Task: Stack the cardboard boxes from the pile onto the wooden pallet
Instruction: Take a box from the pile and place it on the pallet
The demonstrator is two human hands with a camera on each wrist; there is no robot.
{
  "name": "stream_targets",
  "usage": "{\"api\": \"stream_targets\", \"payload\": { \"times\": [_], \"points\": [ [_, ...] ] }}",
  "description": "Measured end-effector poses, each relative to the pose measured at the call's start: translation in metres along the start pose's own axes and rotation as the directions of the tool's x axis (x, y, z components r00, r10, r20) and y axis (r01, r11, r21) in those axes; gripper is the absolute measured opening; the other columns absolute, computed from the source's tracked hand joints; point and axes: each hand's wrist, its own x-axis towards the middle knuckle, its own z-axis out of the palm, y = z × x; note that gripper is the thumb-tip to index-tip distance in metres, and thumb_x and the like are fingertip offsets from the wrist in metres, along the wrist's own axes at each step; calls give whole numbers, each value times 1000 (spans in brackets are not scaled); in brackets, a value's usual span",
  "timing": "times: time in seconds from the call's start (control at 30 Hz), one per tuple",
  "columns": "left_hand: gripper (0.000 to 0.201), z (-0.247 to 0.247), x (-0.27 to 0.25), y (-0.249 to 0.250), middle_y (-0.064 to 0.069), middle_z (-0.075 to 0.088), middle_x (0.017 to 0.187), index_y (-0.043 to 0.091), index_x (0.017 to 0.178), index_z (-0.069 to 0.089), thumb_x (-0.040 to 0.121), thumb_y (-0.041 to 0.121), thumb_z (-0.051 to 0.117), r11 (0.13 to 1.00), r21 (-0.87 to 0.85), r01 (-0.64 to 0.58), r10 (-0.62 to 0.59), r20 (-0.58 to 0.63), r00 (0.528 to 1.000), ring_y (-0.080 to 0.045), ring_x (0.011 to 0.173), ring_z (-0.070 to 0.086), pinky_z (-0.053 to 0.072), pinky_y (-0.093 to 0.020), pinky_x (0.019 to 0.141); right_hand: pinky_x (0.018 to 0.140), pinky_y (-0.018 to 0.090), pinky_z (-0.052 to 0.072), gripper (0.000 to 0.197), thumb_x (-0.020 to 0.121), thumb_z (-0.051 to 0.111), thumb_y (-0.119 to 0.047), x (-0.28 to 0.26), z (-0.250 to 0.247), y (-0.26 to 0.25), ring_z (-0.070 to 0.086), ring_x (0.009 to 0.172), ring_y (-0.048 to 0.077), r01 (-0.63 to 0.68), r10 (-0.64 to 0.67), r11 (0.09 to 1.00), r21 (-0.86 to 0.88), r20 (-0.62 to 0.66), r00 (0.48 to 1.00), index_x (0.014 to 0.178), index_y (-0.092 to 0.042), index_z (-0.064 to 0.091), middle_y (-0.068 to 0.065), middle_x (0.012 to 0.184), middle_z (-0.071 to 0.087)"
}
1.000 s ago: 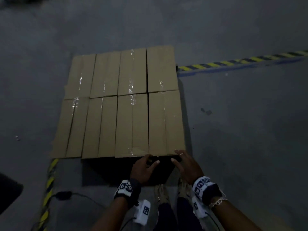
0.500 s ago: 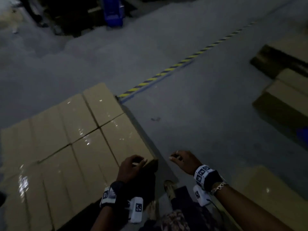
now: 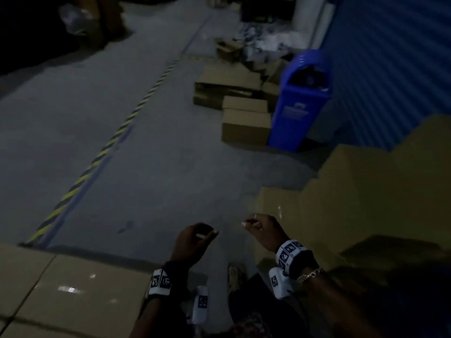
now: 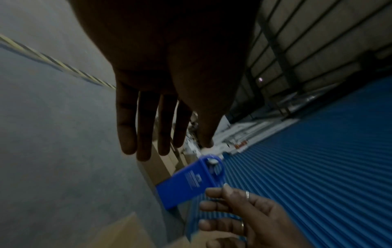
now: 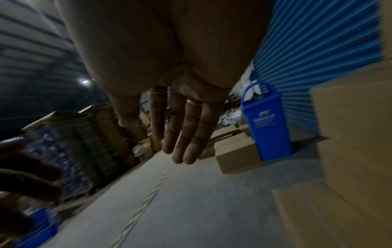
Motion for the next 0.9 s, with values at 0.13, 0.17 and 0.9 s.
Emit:
{"api": "stream_targets", "payload": {
  "times": [0.13, 0.17, 0.9],
  "points": [
    [36, 54, 28, 53, 12, 73, 95, 24, 97, 75, 87, 59, 68, 991, 63, -117, 101, 211, 972, -4, 78, 69, 60, -35, 70, 79, 29, 56, 25, 92, 70, -39, -39, -59, 35, 65, 89, 2, -82, 92, 995, 59, -194, 977, 108, -20, 75, -6, 101, 73],
    [36, 68, 34, 66, 12, 73, 96, 25, 97, 74, 87, 59, 68, 986, 70, -151, 129, 250, 960, -4, 78, 69, 60, -34, 71, 80, 29, 57, 27, 92, 70, -40, -49, -73, 45, 65, 89, 2, -101, 117, 992, 76, -247, 962, 110, -21, 74, -7, 102, 73],
    [69, 476, 146, 301, 1, 49, 139, 29, 139, 50, 82, 61, 72, 918, 246, -310, 174, 455, 874, -16, 114, 59, 51, -28, 85, 104, 36, 42, 65, 90, 66, -52, -100, -370, 339, 51, 127, 27, -467, 406, 884, 19, -526, 747, 145, -20, 49, 8, 143, 49]
  ]
}}
